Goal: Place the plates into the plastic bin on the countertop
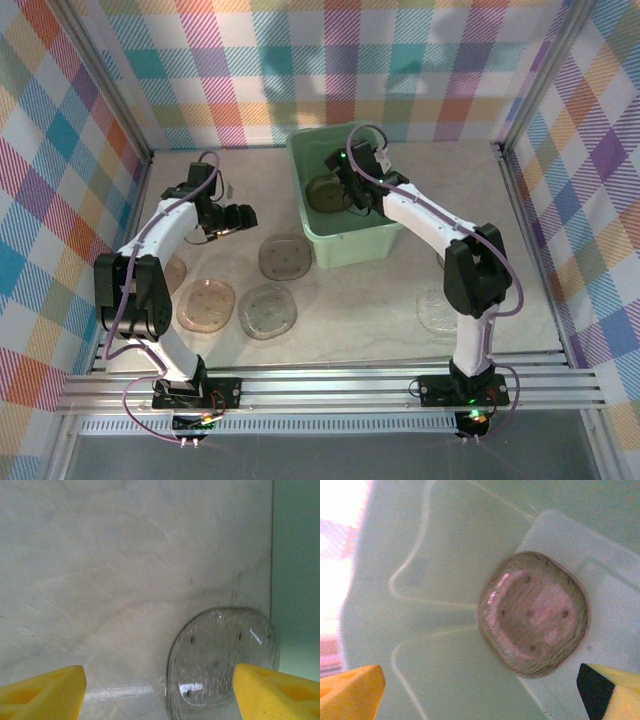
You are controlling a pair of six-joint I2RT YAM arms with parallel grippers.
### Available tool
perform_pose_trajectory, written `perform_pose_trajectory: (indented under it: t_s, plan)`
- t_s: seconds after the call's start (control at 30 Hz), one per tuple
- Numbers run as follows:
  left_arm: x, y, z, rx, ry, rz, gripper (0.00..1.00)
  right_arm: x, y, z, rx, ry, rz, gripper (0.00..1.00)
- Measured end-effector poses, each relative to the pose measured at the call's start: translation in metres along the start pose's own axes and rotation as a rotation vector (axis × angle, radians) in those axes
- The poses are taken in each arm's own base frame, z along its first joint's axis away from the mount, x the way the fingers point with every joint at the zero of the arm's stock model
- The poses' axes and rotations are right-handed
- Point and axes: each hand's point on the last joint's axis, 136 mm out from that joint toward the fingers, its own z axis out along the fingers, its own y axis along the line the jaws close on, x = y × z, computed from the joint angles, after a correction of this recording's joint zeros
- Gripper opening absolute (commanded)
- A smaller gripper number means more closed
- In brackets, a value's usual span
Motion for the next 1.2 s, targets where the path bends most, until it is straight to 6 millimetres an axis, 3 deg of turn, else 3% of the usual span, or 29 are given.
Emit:
perform_pose_trajectory:
  t_s: [0.23, 0.3, 0.5, 0.63, 0.83, 1.2]
  plan:
    - [0.014, -0.026, 0.008, 0.063, 0.043, 0.046, 0.73, -0.013, 0.023, -0.034, -0.138, 0.042, -0.140, 0.84]
    - [0.017, -0.030, 0.013, 0.078, 0.057, 0.050, 0.72, -0.015, 0.018, -0.039, -0.158, 0.055, -0.157, 0.72]
    - [0.032, -0.029, 0.040, 0.061, 0.142, 0.061, 0.70, -0.019, 0.004, -0.046, -0.172, 0.079, -0.208, 0.60]
    - [0.048, -0.029, 0.056, 0.031, 0.202, 0.089, 0.69, -0.020, 0.007, -0.056, -0.194, 0.075, -0.252, 0.58]
    - [0.054, -0.031, 0.063, 0.017, 0.220, 0.103, 0.65, -0.023, 0.010, -0.073, -0.226, 0.065, -0.273, 0.57]
    - [0.062, -0.024, 0.077, -0.009, 0.258, 0.100, 0.62, -0.014, -0.003, -0.068, -0.209, 0.098, -0.280, 0.54]
